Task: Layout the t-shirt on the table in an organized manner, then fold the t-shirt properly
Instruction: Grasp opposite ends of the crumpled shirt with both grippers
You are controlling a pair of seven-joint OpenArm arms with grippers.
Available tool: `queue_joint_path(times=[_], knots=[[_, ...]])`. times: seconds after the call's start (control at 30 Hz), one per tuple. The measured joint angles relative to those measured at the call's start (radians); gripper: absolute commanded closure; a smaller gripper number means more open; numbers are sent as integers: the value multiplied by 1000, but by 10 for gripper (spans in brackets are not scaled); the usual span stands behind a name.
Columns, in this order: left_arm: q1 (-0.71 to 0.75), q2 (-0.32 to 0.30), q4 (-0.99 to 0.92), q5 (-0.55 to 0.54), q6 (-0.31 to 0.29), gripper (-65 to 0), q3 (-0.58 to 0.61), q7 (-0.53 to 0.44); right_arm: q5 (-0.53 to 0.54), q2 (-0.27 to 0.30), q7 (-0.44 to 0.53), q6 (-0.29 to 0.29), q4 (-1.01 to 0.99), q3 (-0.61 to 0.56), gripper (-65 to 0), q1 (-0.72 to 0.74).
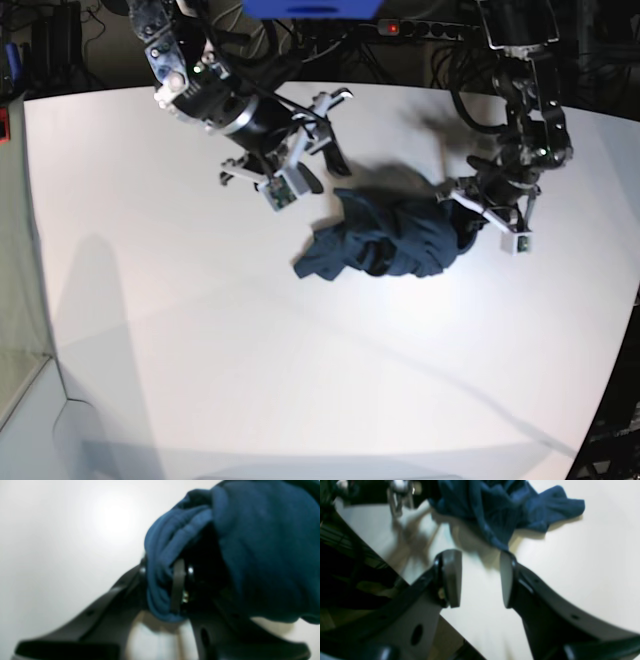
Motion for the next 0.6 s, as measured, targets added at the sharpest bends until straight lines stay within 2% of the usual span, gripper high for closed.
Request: queue_joint_path(times=[0.23,0.6], knots=[[45,15,52,3,3,-3,41,13,-2,-12,10,0,-101,-58,-265,94],[45,31,56,0,4,-3,37,40,3,-18,14,0,-203,-149,-264,116]])
